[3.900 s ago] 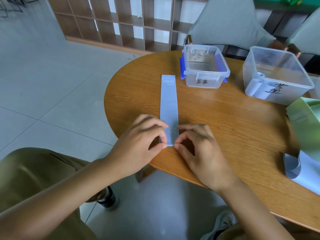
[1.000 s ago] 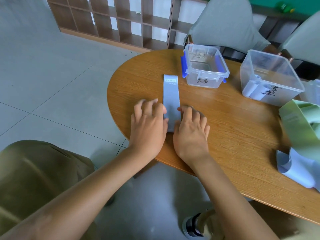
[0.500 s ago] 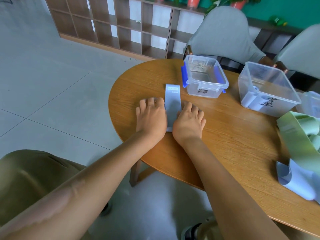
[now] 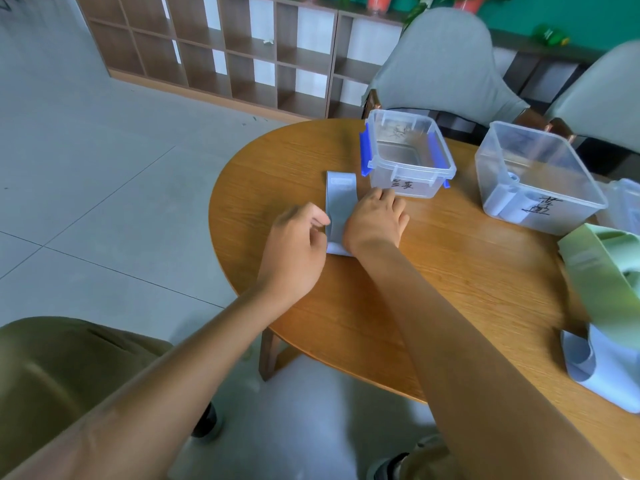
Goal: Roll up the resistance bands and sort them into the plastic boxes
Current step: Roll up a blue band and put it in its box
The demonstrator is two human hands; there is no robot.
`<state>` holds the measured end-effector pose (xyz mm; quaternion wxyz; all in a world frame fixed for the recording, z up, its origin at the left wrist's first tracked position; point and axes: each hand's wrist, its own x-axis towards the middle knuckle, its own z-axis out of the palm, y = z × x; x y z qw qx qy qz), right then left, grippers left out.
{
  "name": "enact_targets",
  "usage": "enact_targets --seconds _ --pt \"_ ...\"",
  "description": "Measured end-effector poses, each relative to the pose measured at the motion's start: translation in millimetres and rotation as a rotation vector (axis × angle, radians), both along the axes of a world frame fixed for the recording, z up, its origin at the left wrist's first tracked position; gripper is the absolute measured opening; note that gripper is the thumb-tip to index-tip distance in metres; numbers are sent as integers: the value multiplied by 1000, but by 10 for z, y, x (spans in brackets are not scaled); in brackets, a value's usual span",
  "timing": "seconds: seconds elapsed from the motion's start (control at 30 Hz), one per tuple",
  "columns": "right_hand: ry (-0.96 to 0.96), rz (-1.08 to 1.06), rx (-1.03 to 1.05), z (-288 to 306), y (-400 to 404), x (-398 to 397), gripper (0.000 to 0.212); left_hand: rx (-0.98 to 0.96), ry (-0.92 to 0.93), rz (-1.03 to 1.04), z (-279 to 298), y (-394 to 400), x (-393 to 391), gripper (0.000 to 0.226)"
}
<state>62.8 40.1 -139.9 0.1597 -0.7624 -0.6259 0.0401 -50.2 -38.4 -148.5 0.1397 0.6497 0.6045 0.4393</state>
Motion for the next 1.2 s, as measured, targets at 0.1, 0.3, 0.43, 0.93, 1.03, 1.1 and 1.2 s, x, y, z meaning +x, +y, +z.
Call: enact_targets --seconds 0.1,0.3,0.43,0.93,1.03,1.1,1.2 --pt "-31 -13 -18 2 82 -23 55 6 57 -126 -47 -72 -1 16" --pt "179 -23 98 -23 64 21 30 40 120 -145 -66 -66 -4 13" --pt "423 33 147 -11 -92 207 29 62 148 -118 -70 -101 -4 15" --pt "1149 19 120 89 -1539 280 23 35 119 -199 -31 -301 -194 20" --pt "1278 -23 104 115 -1635 208 22 28 110 -174 -48 -354 -199 20" --pt "1287 -44 122 116 -1663 174 22 39 110 -155 -57 -403 -193 19" --pt "1237 -63 147 98 -1691 128 24 57 117 -129 -49 -462 -176 19"
